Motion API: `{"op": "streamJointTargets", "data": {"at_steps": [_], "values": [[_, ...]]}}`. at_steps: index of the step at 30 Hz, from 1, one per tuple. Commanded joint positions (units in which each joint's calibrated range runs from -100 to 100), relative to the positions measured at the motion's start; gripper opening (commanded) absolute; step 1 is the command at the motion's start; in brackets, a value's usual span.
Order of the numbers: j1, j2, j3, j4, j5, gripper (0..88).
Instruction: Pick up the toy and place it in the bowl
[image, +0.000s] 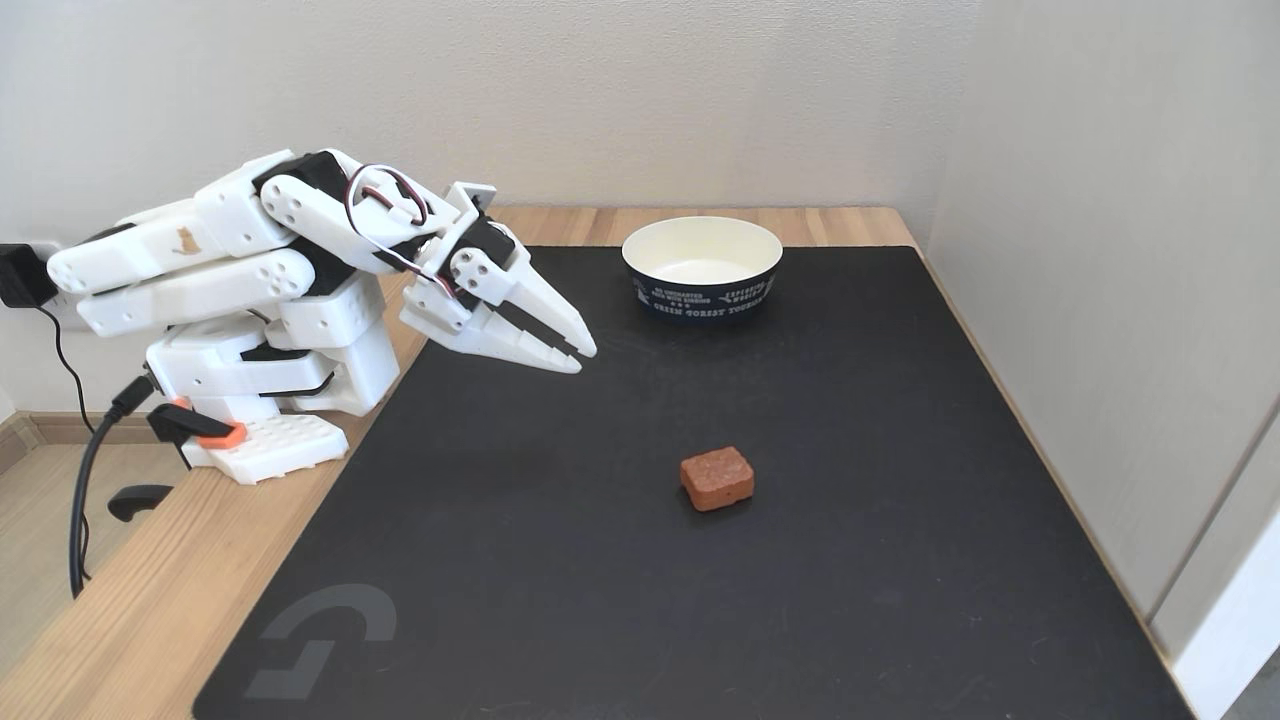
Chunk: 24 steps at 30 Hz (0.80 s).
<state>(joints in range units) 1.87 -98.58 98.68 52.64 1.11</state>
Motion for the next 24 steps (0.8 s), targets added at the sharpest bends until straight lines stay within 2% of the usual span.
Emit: {"op": "streamJointTargets", "data": {"at_steps": [1,24], "values": [[0.0,-0.6,0.8,0.1,0.2,2.5],[0.5,-0.6,0.8,0.1,-0.1,2.5]]}}
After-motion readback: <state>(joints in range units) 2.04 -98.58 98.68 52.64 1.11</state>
